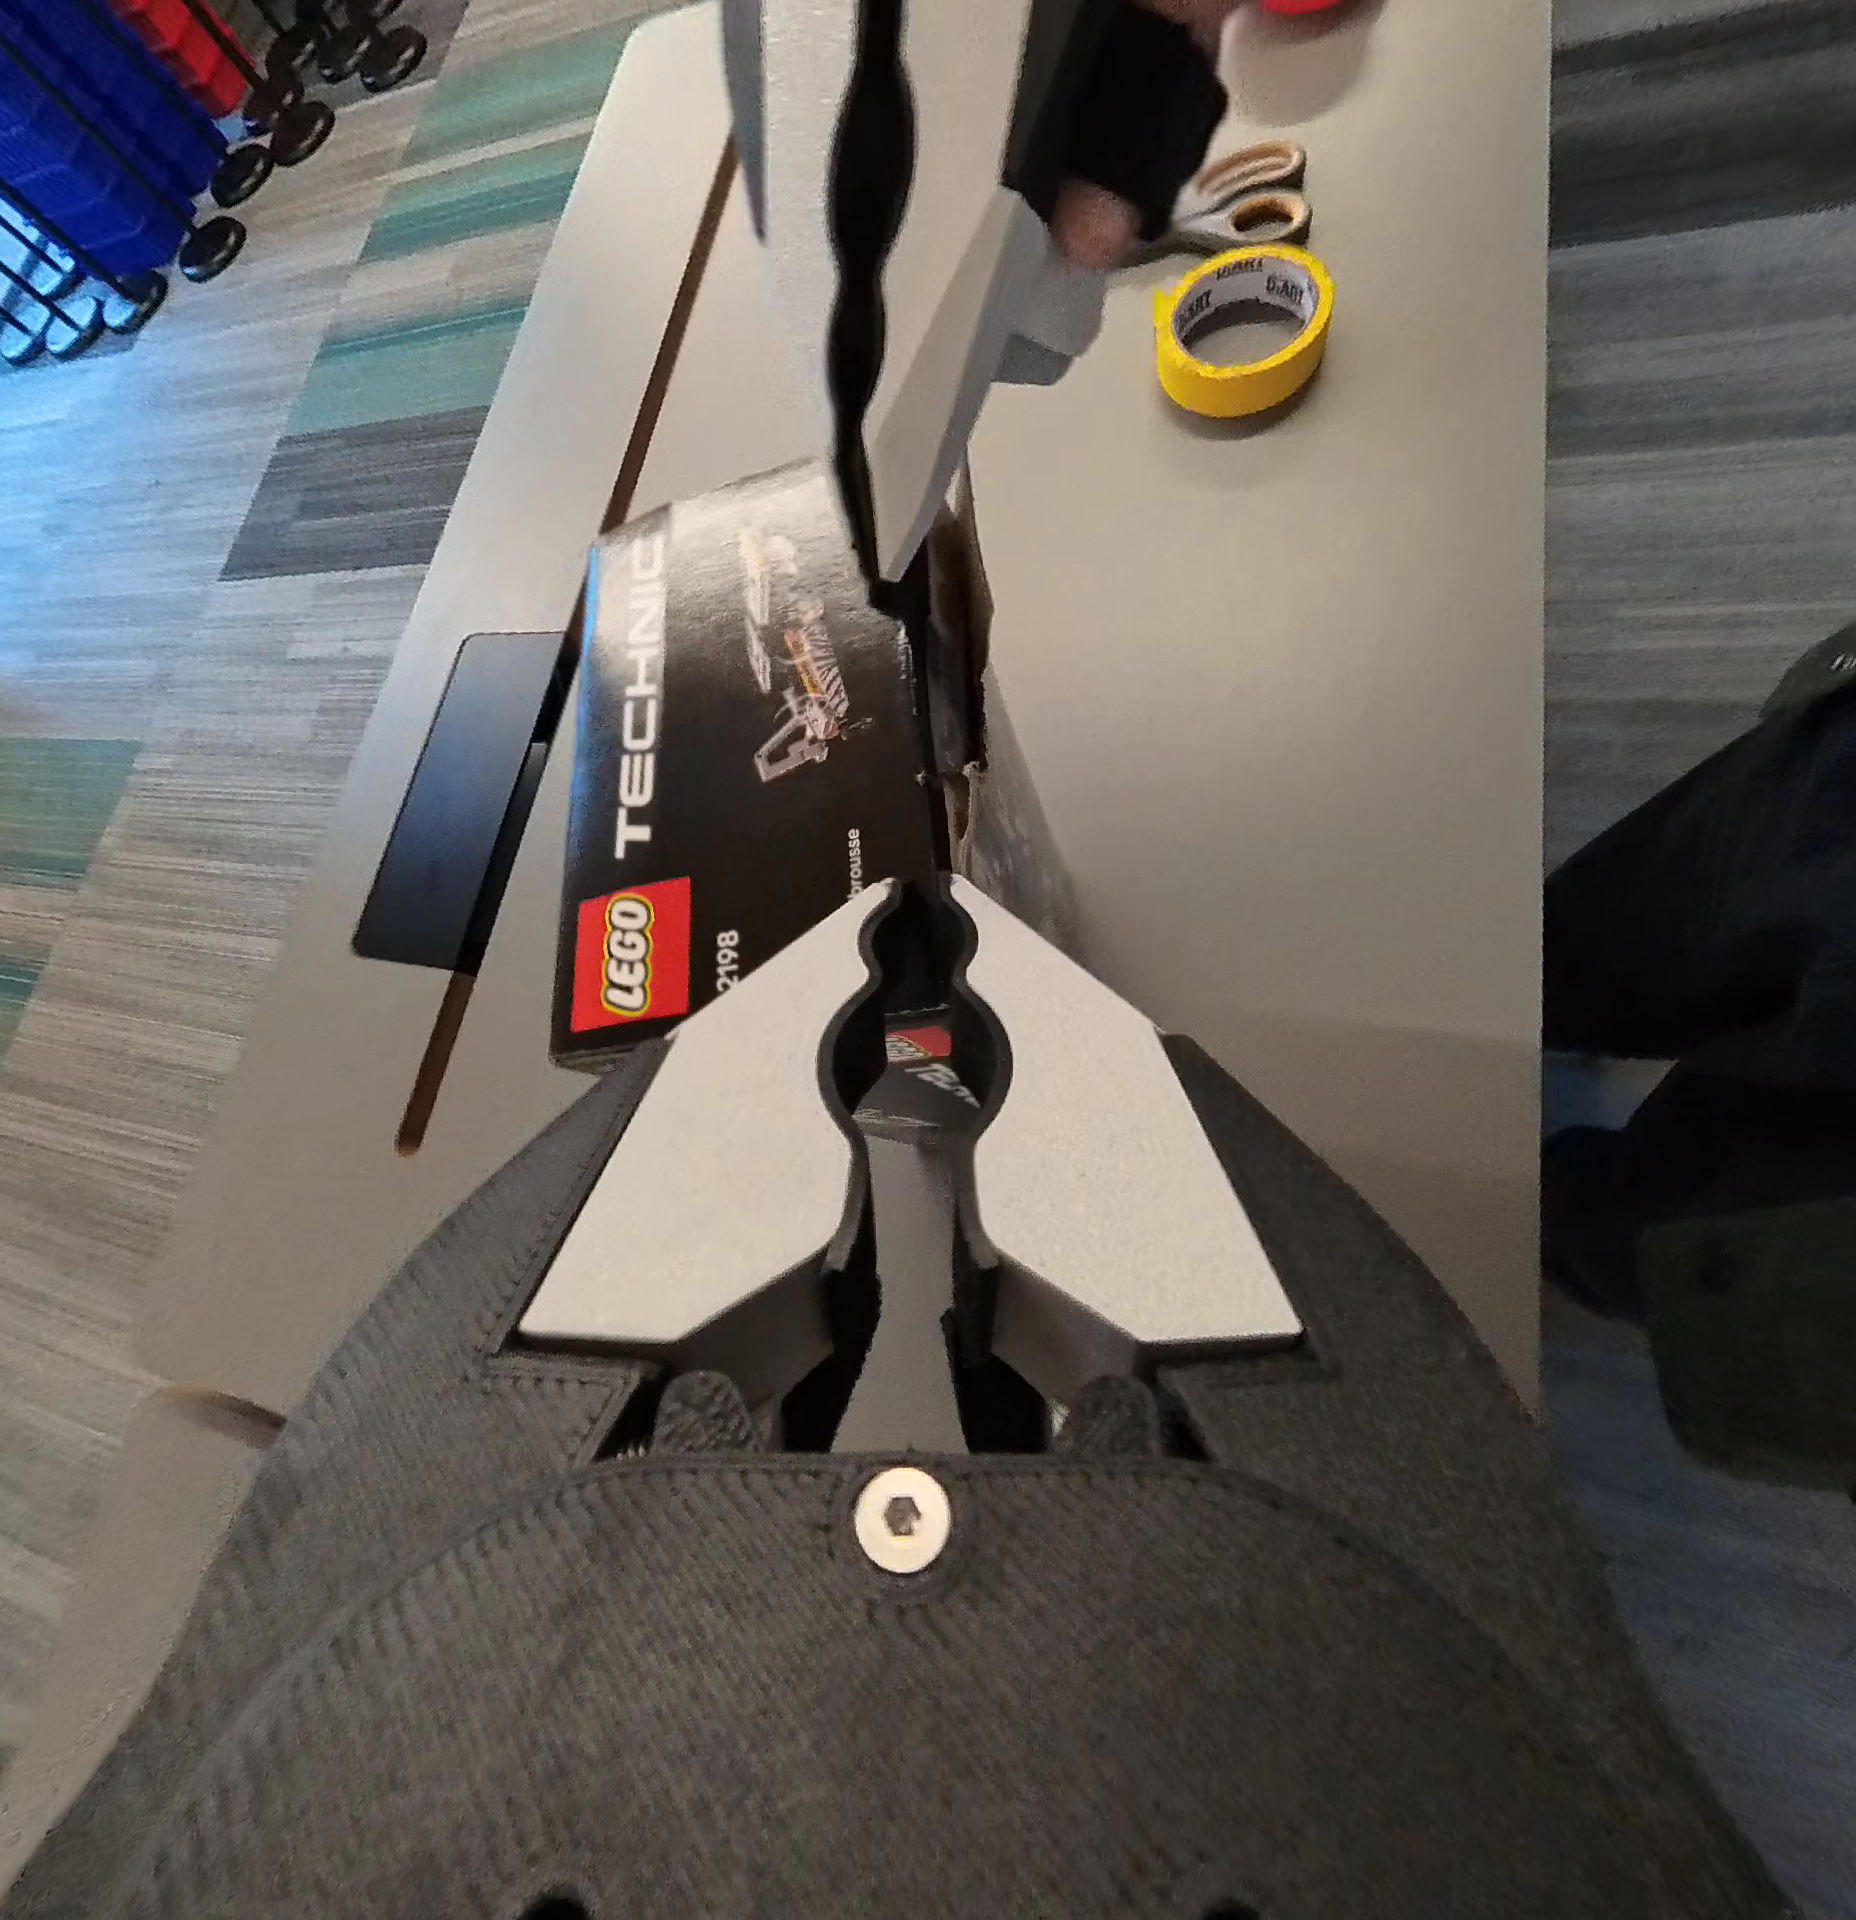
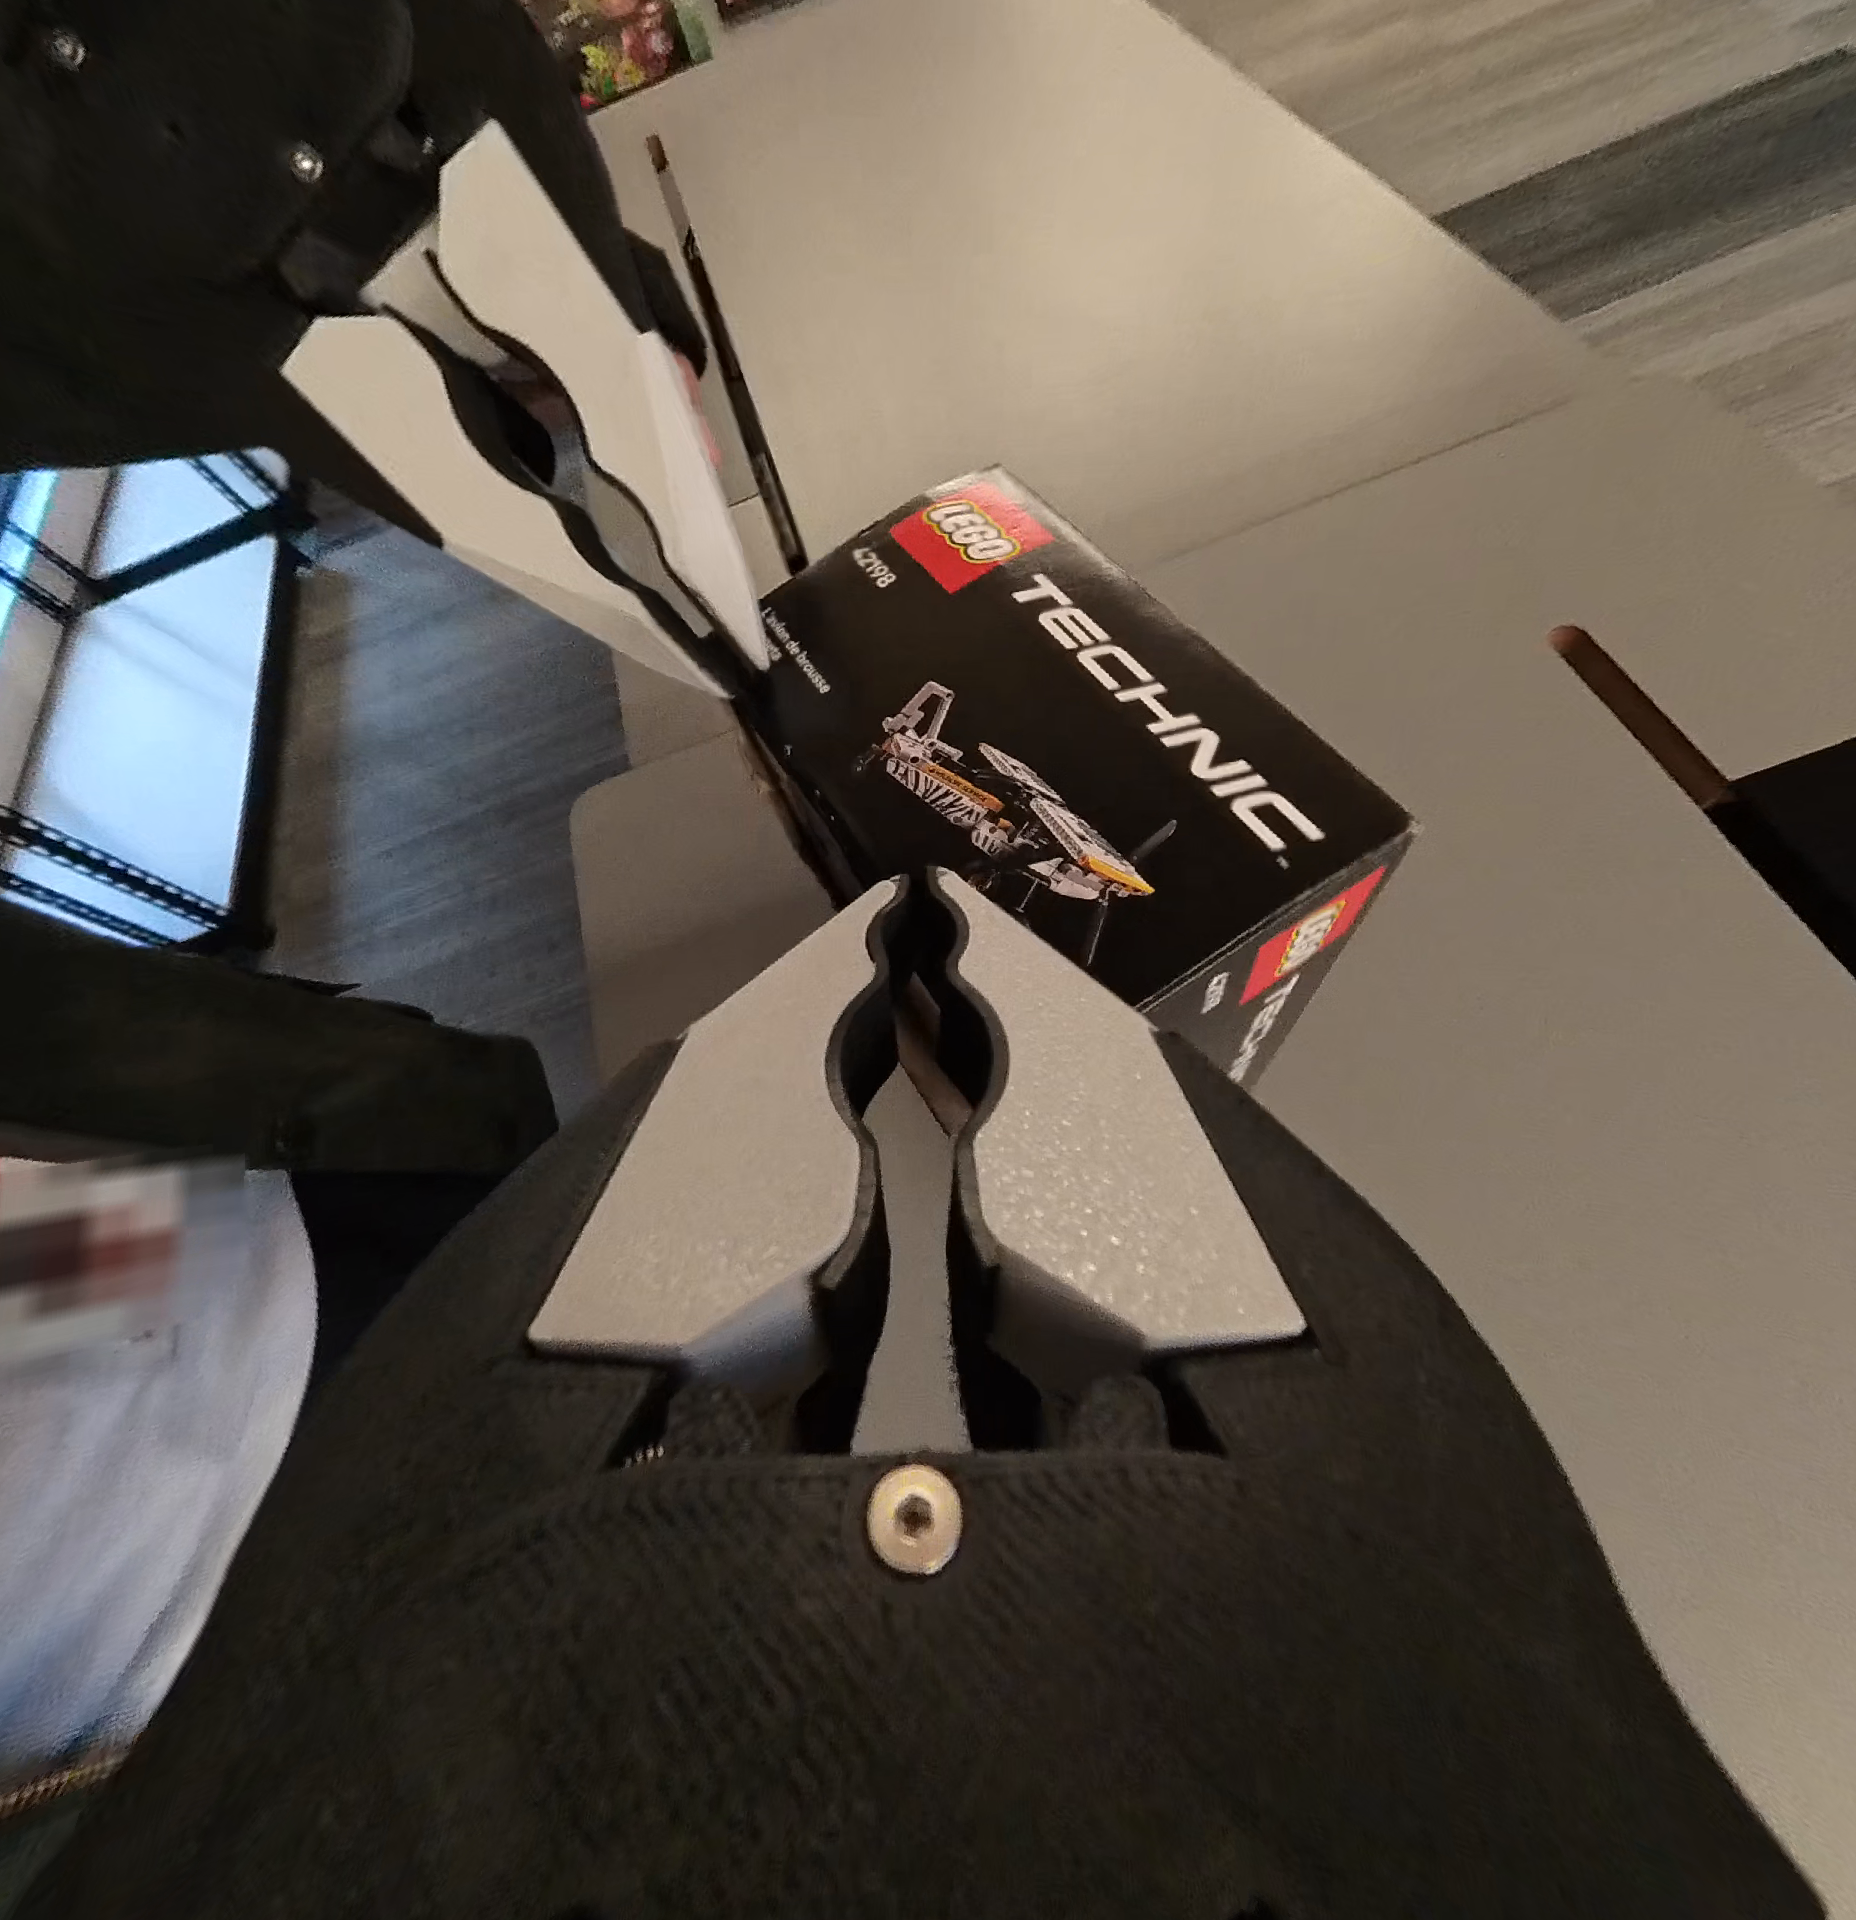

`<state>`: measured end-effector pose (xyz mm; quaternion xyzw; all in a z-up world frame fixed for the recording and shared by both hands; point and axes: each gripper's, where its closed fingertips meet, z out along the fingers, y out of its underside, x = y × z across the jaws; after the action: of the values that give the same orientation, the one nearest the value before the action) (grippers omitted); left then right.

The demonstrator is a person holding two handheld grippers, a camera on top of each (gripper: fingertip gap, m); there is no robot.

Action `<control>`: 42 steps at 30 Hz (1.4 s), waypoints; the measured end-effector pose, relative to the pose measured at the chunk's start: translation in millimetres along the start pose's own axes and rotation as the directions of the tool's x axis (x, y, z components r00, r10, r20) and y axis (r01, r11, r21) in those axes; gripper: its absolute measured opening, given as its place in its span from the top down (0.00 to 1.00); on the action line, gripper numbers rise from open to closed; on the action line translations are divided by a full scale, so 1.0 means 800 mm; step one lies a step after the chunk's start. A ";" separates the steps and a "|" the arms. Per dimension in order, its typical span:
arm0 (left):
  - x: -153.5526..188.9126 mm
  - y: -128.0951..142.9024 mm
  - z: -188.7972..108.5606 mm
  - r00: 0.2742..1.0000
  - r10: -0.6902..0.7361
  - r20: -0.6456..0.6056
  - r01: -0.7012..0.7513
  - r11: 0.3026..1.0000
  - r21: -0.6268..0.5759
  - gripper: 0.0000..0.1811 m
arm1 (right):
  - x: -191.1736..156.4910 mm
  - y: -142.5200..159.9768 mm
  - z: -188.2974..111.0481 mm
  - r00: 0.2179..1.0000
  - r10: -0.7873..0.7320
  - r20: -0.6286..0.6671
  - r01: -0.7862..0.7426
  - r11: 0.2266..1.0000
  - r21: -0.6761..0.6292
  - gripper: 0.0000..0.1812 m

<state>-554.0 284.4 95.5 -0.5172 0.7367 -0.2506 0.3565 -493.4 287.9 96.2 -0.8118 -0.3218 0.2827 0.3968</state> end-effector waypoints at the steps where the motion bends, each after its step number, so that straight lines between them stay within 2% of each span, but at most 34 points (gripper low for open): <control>1: -0.003 0.001 -0.001 1.000 -0.031 -0.003 0.031 0.999 0.011 0.98 | -0.001 -0.001 -0.001 1.000 -0.023 -0.006 0.023 1.000 -0.001 1.00; 3: -0.011 0.003 -0.003 0.997 -0.074 0.001 0.074 0.997 0.025 0.98 | -0.009 -0.005 -0.011 0.993 -0.114 0.011 0.113 0.993 0.037 0.98; 5: -0.012 0.005 -0.004 0.997 -0.077 -0.016 0.078 0.997 0.027 0.98 | -0.010 -0.011 -0.023 0.985 -0.172 0.011 0.170 0.981 0.088 0.80; 8: -0.012 0.006 -0.005 0.999 -0.048 -0.021 0.048 0.999 0.023 0.98 | -0.006 -0.004 -0.024 0.950 -0.313 -0.012 0.313 0.950 -0.002 0.73; 10: -0.012 0.006 -0.005 0.999 -0.030 -0.021 0.030 0.999 0.022 0.98 | -0.003 -0.003 -0.015 0.903 -0.428 -0.042 0.426 0.903 -0.062 0.72; 13: -0.016 0.008 -0.005 1.000 -0.008 -0.023 0.008 1.000 0.016 0.98 | 0.010 0.006 -0.004 0.835 -0.547 -0.060 0.532 0.829 -0.171 0.79; 18: -0.021 0.009 -0.008 0.999 -0.049 -0.015 0.049 0.999 0.005 0.97 | 0.011 0.002 0.000 0.899 -0.436 -0.040 0.429 0.895 -0.126 0.85; 21: -0.017 0.000 -0.009 0.993 -0.112 -0.035 0.114 0.991 0.064 0.88 | 0.003 0.008 -0.001 0.888 -0.458 -0.048 0.451 0.886 -0.106 0.86; 24: -0.018 0.009 -0.004 0.999 -0.028 0.033 0.026 0.999 0.034 0.84 | 0.001 0.010 -0.003 0.891 -0.447 -0.077 0.441 0.893 -0.084 0.87; 30: -0.007 0.006 0.002 0.991 0.110 0.082 -0.110 0.994 0.005 0.90 | -0.001 0.011 -0.004 0.892 -0.441 -0.103 0.441 0.897 -0.027 0.90; 33: -0.008 0.006 0.004 0.993 0.071 0.094 -0.075 0.997 0.037 0.92 | -0.002 0.011 -0.005 0.906 -0.411 -0.103 0.415 0.910 0.020 0.90; 37: -0.012 0.008 -0.001 0.997 -0.076 0.034 0.070 0.986 0.149 0.95 | -0.003 0.008 -0.002 0.920 -0.378 -0.107 0.386 0.919 0.077 0.92; 40: -0.014 0.009 -0.002 0.999 0.010 0.046 -0.016 0.990 0.142 0.95 | -0.003 0.008 -0.001 0.901 -0.416 -0.125 0.423 0.905 0.040 0.91; 42: -0.014 0.009 -0.001 0.998 0.034 0.050 -0.041 0.990 0.136 0.95 | -0.003 0.008 -0.001 0.915 -0.384 -0.124 0.395 0.915 0.082 0.91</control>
<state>-556.9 297.3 93.7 -0.4833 0.7188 -0.2814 0.4130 -492.0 282.8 91.8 -0.7230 -0.4405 0.1712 0.5039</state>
